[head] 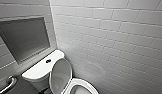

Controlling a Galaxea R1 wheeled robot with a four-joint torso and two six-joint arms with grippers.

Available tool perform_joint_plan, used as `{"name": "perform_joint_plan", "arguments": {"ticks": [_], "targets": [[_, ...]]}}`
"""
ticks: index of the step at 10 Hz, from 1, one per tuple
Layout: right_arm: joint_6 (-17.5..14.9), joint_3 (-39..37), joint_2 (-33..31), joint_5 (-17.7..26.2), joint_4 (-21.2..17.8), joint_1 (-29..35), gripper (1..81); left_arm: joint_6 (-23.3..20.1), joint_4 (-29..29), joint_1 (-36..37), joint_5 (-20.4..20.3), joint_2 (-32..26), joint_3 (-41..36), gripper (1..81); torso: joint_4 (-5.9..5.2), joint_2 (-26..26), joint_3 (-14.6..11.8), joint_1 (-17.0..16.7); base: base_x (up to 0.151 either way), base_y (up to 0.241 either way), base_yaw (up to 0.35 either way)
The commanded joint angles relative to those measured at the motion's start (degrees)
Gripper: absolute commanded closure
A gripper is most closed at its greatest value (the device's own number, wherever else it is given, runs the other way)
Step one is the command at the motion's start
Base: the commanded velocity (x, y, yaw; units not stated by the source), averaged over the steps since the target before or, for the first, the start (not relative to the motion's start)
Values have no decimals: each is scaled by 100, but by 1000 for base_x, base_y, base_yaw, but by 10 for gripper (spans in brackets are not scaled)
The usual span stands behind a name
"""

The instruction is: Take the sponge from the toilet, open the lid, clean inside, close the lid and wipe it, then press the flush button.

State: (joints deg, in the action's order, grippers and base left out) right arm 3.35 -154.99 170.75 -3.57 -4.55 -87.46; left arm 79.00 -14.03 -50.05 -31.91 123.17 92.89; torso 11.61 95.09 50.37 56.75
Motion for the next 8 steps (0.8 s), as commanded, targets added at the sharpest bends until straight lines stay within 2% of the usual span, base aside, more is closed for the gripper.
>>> {"name": "perform_joint_plan", "arguments": {"ticks": [1,3,4,6,8], "targets": [[8,14,14,199,-90,224,811,-121,2278,273,-8,119,667,10,0,0,0,0,0,0,0],[-1,14,-4,199,-82,214,811,-51,4687,-34,-34,567,1859,10,0,0,0,0,0,0,0],[-1,14,-4,199,-81,224,811,-25,5698,-140,-104,673,2247,10,0,0,0,0,0,0,0],[7,14,14,199,-64,232,811,-25,7169,-229,-96,779,2619,10,0,0,0,0,0,0,0],[-1,22,31,199,-64,268,811,71,8963,-429,218,1207,3029,10,0,0,0,0,0,0,0]]}}
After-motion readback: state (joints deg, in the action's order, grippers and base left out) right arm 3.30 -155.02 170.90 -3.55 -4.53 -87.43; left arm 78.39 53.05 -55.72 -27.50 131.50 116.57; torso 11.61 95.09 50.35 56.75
